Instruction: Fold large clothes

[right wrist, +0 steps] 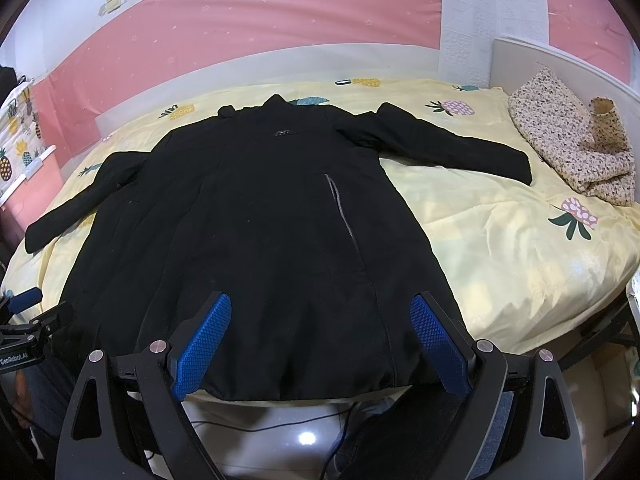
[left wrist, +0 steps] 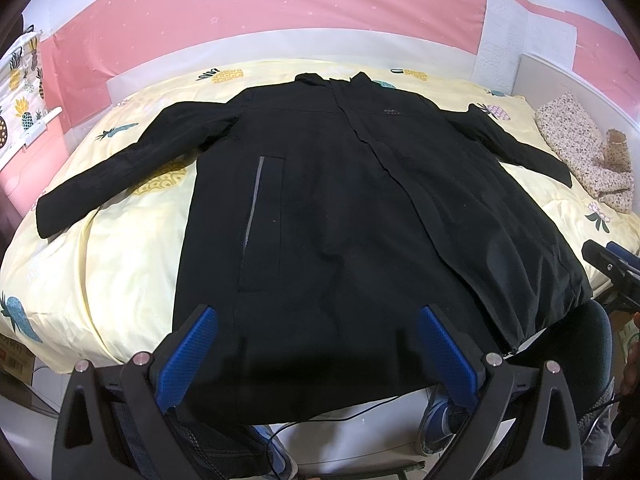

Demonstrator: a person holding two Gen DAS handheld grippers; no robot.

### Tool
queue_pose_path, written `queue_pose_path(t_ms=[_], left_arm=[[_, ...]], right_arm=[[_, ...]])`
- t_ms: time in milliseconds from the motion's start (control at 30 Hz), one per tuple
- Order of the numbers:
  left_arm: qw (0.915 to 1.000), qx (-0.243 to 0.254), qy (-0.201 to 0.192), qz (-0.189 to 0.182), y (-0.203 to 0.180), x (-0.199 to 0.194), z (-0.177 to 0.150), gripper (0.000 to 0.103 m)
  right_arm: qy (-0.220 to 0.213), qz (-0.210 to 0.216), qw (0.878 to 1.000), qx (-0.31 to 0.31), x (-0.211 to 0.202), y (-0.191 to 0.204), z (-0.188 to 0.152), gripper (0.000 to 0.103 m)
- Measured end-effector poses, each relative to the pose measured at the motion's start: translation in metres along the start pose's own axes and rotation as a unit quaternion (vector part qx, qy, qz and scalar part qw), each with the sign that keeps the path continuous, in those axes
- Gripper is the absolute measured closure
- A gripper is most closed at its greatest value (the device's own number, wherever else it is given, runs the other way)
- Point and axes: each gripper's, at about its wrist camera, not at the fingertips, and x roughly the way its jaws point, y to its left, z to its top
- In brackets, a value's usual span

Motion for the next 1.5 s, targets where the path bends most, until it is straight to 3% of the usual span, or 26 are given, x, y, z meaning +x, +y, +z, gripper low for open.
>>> queue_pose_path(t_ms=[1500], left_arm=[[0.9998, 0.013, 0.004, 0.013, -0.005, 0.011, 0.011, 0.002]], right_arm=[[0.007, -0.003, 1.0, 0.007, 0.01, -0.009, 0.007, 0.011]])
